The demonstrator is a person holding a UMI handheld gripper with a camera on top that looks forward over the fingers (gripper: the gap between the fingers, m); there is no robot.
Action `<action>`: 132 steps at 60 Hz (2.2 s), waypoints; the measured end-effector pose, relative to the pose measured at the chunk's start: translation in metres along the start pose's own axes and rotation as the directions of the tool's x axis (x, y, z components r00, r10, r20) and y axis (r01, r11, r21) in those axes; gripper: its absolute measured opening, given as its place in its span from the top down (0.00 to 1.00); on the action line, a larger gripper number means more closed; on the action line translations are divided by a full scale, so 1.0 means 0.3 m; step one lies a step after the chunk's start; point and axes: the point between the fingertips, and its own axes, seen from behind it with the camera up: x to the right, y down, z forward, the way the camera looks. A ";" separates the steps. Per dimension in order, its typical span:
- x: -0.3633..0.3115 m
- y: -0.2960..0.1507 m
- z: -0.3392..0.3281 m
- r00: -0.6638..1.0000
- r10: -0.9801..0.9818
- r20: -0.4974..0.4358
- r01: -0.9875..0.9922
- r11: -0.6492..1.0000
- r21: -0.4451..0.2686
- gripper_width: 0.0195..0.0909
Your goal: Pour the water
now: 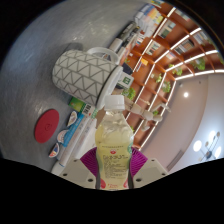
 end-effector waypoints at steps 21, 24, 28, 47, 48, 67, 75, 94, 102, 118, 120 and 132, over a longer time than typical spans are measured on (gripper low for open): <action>0.057 -0.043 0.012 0.990 -0.111 -0.084 0.115 0.993 0.035 0.76; 0.057 -0.043 0.011 0.996 -0.052 -0.074 0.055 0.997 0.051 0.75; 0.063 -0.032 -0.005 0.992 0.107 -0.067 -0.102 0.993 0.066 0.76; 0.021 0.016 -0.034 0.244 0.951 0.189 -0.969 0.246 0.011 0.73; 0.015 0.013 -0.034 0.178 0.963 0.204 -0.983 0.183 -0.005 0.73; -0.156 -0.059 0.011 -0.423 0.859 0.287 -0.903 -0.375 -0.208 0.73; -0.153 -0.075 0.022 -0.434 0.850 0.300 -0.901 -0.399 -0.173 0.73; -0.178 -0.101 0.013 -0.443 0.840 0.312 -0.897 -0.418 -0.146 0.70; -0.179 -0.101 0.012 -0.435 0.849 0.300 -0.901 -0.406 -0.155 0.57; -0.203 -0.069 -0.159 -0.405 0.882 0.242 -0.910 -0.361 -0.206 0.16; -0.199 -0.060 -0.199 -0.404 0.886 0.229 -0.909 -0.360 -0.210 0.16; -0.125 -0.048 -0.454 -0.390 0.901 0.189 -0.913 -0.352 -0.205 0.12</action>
